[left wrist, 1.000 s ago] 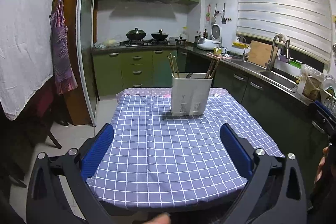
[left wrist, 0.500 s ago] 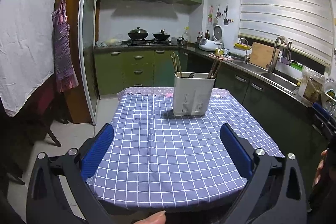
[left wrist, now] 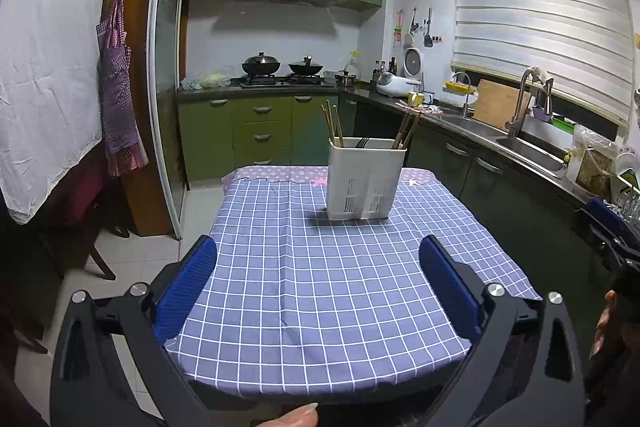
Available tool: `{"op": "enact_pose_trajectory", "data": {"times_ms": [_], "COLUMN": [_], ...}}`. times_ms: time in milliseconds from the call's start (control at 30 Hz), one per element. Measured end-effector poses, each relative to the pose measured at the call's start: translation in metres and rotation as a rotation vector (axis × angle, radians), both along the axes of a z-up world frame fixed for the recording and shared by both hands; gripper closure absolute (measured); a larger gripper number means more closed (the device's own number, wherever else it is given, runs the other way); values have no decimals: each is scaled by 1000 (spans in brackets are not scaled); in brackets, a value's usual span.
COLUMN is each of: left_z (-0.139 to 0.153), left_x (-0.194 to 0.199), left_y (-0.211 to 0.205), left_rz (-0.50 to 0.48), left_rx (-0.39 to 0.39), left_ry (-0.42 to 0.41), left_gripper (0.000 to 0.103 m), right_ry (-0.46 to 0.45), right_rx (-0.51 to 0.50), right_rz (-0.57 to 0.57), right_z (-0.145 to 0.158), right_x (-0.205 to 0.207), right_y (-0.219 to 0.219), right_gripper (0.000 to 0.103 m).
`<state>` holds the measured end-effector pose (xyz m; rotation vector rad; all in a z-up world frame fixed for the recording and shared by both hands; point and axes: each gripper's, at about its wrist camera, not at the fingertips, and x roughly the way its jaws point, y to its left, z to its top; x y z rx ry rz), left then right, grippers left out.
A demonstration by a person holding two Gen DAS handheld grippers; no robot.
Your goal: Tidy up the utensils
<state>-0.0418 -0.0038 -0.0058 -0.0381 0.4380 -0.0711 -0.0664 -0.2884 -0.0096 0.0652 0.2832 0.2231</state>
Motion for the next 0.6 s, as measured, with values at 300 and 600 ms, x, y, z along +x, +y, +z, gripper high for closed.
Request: {"op": "enact_pose_trajectory", "data": {"times_ms": [300, 600], "left_z": [-2, -3], "left_x": [-2, 0], "left_y": [-4, -5], "left_rz": [-9, -11], "left_rx": [7, 10], "left_ry": [4, 9], "left_gripper": [7, 7], "right_ry": [2, 5], "right_rx": [-3, -1], "right_rz": [5, 8], "right_z": [-2, -3], "right_x": [0, 0], "right_y": [-2, -5], "right_gripper": [5, 5]}}
